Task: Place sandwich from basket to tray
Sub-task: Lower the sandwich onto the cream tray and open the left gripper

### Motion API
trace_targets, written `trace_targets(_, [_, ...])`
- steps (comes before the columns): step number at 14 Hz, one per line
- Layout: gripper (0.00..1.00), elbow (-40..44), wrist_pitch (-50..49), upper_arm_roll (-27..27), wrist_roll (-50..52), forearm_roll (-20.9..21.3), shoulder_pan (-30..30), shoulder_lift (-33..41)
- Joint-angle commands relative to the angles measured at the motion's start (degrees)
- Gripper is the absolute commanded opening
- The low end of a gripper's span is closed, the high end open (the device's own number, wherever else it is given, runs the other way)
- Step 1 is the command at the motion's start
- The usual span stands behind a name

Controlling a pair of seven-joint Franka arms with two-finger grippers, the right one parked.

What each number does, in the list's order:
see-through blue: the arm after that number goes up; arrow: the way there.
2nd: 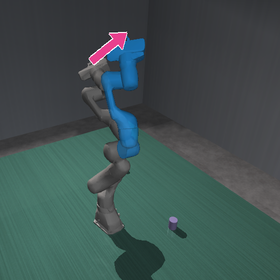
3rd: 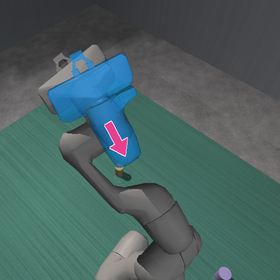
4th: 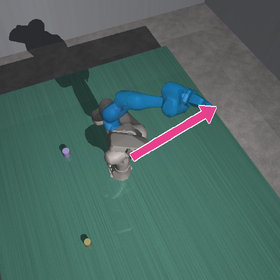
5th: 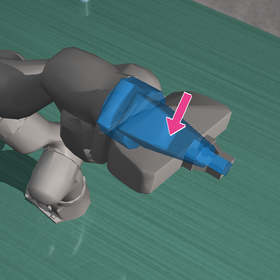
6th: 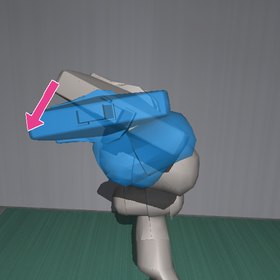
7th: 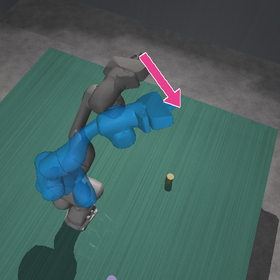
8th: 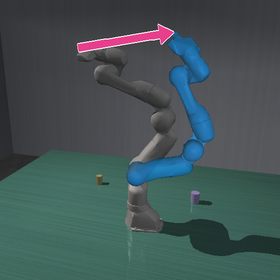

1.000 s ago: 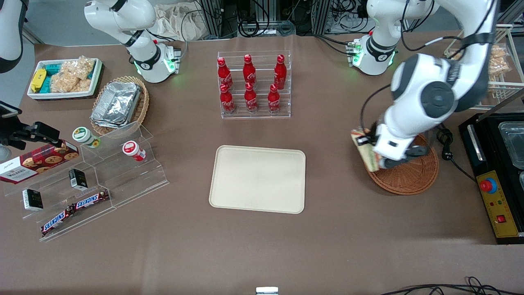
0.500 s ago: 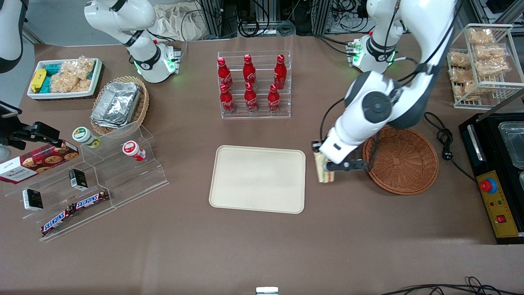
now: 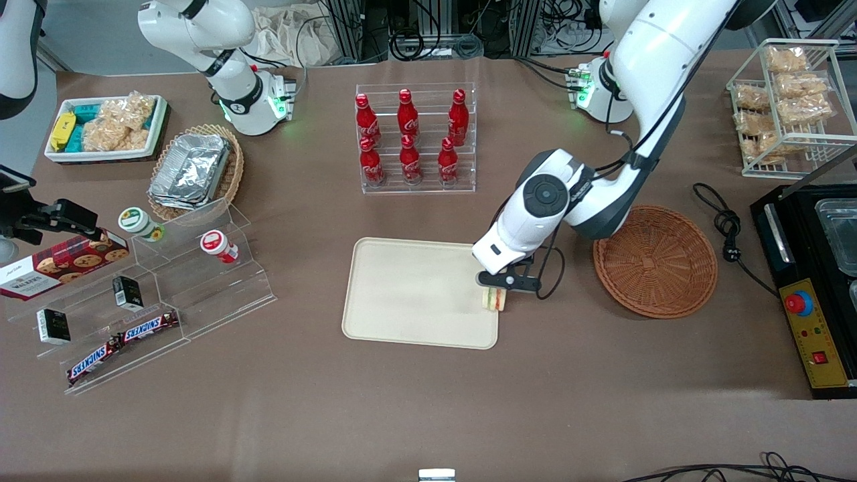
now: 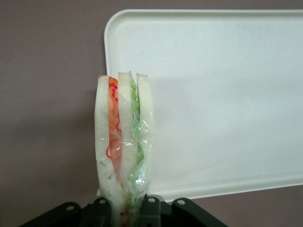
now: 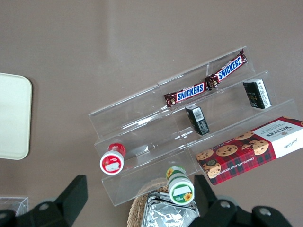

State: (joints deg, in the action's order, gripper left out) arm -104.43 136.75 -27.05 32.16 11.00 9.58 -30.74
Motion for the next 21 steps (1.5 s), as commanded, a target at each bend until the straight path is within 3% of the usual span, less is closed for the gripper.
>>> trace_targets(1, [0.3,2.21,2.98,0.06,0.45,3.58,0.52,-3.7])
trace_targets(3, [0.54,2.3,5.36,0.15,0.53,4.12,0.52,-5.02])
trace_targets(5, [0.59,2.3,5.54,0.15,0.54,4.12,0.52,-5.2])
trace_targets(10, [0.99,1.77,4.84,0.24,7.01,3.5,-0.44,-0.3])
trace_targets(17, [0.99,2.12,-5.51,-0.29,9.94,1.84,-10.98,13.76])
trace_targets(19, [0.99,2.64,-11.3,-0.11,6.45,-1.66,-12.48,17.28])
trace_targets(21, [0.99,7.28,-20.15,0.33,-0.31,-8.07,-12.48,18.35])
